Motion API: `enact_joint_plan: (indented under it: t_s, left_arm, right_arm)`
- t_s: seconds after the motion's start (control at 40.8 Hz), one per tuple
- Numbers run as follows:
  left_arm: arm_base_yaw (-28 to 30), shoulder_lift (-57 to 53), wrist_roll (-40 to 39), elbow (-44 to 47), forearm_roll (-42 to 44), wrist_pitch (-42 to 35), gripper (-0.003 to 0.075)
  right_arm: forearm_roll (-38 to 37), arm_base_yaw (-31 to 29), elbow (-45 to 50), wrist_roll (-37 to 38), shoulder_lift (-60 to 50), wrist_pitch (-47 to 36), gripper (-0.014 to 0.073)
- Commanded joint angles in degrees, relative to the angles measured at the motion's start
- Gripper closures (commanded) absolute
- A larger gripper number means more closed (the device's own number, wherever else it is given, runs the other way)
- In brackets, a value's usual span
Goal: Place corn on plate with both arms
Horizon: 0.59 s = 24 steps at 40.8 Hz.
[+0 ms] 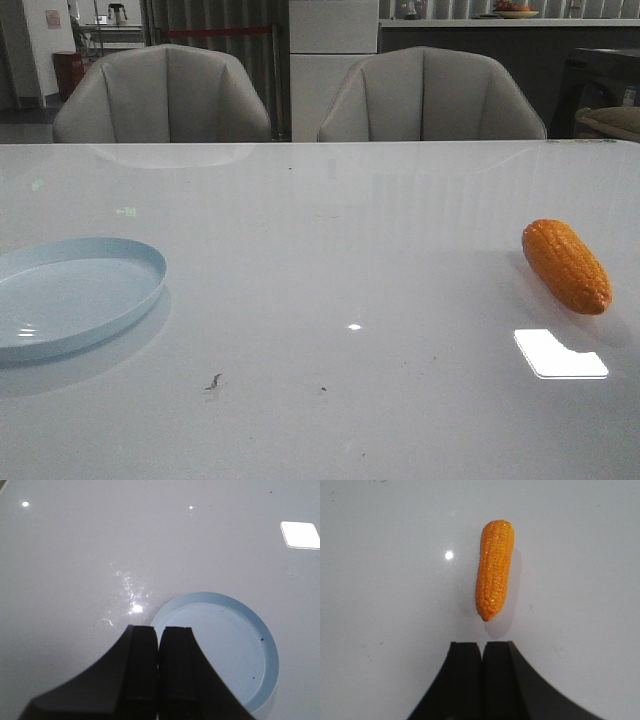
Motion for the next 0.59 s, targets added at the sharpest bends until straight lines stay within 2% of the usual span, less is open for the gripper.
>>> enact_joint_plan:
  t_s: [0.0,0.123,0.196,0.319,0.466,0.564]
  left_arm:
    - [0.0,-0.4,-0.6,-1.8,-0.3,-3.5,0.0572]
    - [0.0,-0.4,-0.6,-1.8,-0.2,-3.5,0.0488]
    - [0.0,-0.3,-0.6,-1.8,0.2,-3.5,0.0405]
    - [0.0,0.4,-0.6,-1.8,0.2,-6.5,0.0313]
    - [0.0,2.5,-0.6,-1.8,-0.4,-6.8,0.0316]
    - [0.2,5.5,-0.6,-2.9,-0.3,-3.6,0.0316]
  right_arm:
    - [0.1,-0.3,-1.8,-0.1,-0.4,-3.3,0.0379]
    - [0.0,-0.3,-1.8,-0.1,-0.4,-2.8,0.0223]
    - [0.0,-0.3,-1.8,-0.1,-0.4,-2.6,0.0176]
    - [0.0,-0.3,-1.8,-0.1,-0.4,-2.6,0.0179]
    - [0.1,-0.3,-1.8,-0.1,-0.4,-2.6,0.0179]
    - [0.0,-0.3,-1.8,-0.1,-0.4,-1.9,0.0179]
